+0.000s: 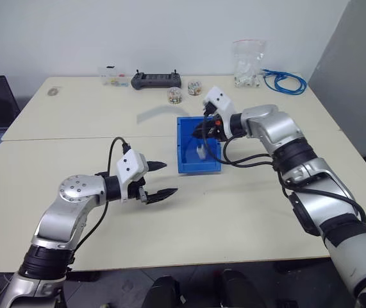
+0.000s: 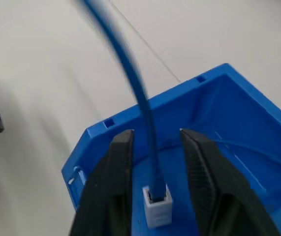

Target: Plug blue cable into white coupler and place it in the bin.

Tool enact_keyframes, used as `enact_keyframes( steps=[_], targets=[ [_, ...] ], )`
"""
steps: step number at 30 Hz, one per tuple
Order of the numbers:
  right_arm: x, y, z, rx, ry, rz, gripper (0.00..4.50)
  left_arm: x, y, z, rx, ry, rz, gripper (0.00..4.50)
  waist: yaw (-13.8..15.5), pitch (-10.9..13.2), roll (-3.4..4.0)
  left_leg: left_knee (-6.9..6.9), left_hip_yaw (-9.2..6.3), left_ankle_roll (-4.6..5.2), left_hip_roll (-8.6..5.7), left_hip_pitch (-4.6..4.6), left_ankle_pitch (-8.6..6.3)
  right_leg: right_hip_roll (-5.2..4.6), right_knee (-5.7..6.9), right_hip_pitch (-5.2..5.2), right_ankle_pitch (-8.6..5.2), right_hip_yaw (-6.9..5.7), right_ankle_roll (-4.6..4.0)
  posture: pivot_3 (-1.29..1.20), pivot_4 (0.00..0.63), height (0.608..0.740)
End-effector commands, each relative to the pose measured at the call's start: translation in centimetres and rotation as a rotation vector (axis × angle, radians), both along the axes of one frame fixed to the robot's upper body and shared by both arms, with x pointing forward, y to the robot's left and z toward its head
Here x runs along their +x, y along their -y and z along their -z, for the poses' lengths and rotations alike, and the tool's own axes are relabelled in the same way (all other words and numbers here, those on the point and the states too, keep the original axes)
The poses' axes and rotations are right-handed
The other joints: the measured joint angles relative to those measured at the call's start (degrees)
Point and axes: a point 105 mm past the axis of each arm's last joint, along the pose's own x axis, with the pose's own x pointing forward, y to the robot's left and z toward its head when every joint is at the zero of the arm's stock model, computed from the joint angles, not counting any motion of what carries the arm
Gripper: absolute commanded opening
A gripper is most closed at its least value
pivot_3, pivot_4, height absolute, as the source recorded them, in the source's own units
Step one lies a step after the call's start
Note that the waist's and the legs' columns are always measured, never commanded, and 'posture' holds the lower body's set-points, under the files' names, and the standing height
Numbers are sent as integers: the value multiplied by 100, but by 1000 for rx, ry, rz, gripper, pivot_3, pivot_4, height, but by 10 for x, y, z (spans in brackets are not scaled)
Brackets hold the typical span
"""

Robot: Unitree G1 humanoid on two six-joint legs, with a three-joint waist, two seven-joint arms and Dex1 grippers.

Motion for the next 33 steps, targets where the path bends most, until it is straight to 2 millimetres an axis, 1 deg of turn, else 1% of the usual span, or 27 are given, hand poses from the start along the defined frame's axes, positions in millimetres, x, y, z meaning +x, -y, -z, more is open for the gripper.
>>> enact_keyframes(
  steps=[1,3,4,5,8,9,11,12,14,17,18,21,23,24,26,28,33],
  targets=[
    [0,-4,-23,1,73,-70,2788,2,1,-7,1,46,-6,4173,12,1,1,2,-2,0,-1,-4,0,-1,-1,-2,0,-1,0,0,150,740],
    [0,-3,-30,18,89,-81,3271,3,0,-7,-5,47,-18,4173,11,1,1,1,-1,0,-3,-5,0,-5,-2,-4,0,1,0,0,150,740],
    [0,1,-38,47,102,-75,3445,5,-1,-8,-12,50,-34,4173,10,1,1,1,-1,-1,-3,-4,0,-5,-1,-3,0,1,0,0,150,740],
    [1,5,-45,73,114,-67,3714,7,-2,-10,-20,52,-49,4173,10,1,1,1,-2,-1,-3,-4,0,-5,-1,-4,0,1,0,0,150,740],
    [-1,27,-65,162,172,-40,4396,16,-10,-18,-65,62,-118,4173,28,6,5,2,-14,-1,-3,-4,0,-5,3,-3,0,1,-1,0,150,740],
    [-5,35,-70,191,191,-43,4487,19,-12,-20,-78,65,-142,4173,38,6,4,3,-17,-1,-3,-6,0,-5,3,-3,1,0,-1,0,150,740],
    [-17,49,-73,242,200,-46,4487,24,-19,-25,-87,83,-193,4173,39,5,3,4,-30,-1,-3,-8,0,-5,0,3,0,-2,-1,0,150,740],
    [-24,56,-71,261,204,-44,4487,27,-23,-28,-87,98,-219,4173,39,5,3,4,-30,-1,-3,-7,0,-5,0,3,0,-2,-1,0,150,740],
    [-42,71,-61,289,212,-36,4487,32,-32,-34,-98,112,-288,4173,27,5,3,2,-33,-1,-3,-8,0,-5,-2,6,0,-2,-1,0,150,740],
    [-68,88,-42,323,185,34,4487,34,-46,-43,-97,148,-367,4173,29,6,4,2,-38,-1,-1,-14,0,-6,-3,5,-1,-3,-1,0,150,740],
    [-75,91,-36,323,181,63,4487,33,-50,-45,-93,154,-386,4173,16,8,5,1,-37,-1,-2,-16,0,-6,-2,3,-1,-1,-1,0,150,740],
    [-103,100,-7,303,129,122,4487,30,-61,-48,-71,149,-446,4173,0,8,5,3,-31,-1,0,-14,0,-6,6,-2,-1,2,-1,0,150,740],
    [-114,104,5,276,103,147,4487,29,-66,-45,-54,131,-468,4173,0,8,5,3,-37,-1,0,-8,0,-4,7,3,-2,-2,0,0,150,740],
    [-117,106,9,268,94,157,4487,28,-67,-44,-52,120,-471,4173,8,8,5,3,-31,-1,-1,-3,0,-3,7,4,-2,2,0,0,150,740],
    [-116,113,14,252,85,196,4487,26,-69,-40,-45,92,-477,4173,9,9,3,6,-34,-2,-1,8,1,-2,3,19,-4,-2,4,0,150,740],
    [-114,117,14,253,80,217,4487,24,-70,-37,-41,71,-474,4173,8,9,2,6,-23,-2,-1,17,1,-1,2,24,-15,-3,22,0,150,740],
    [-107,123,12,250,79,228,4487,24,-63,-38,-69,55,-454,4173,12,11,0,5,-25,-2,-1,14,1,0,0,24,-7,-2,7,0,150,740]
  ],
)
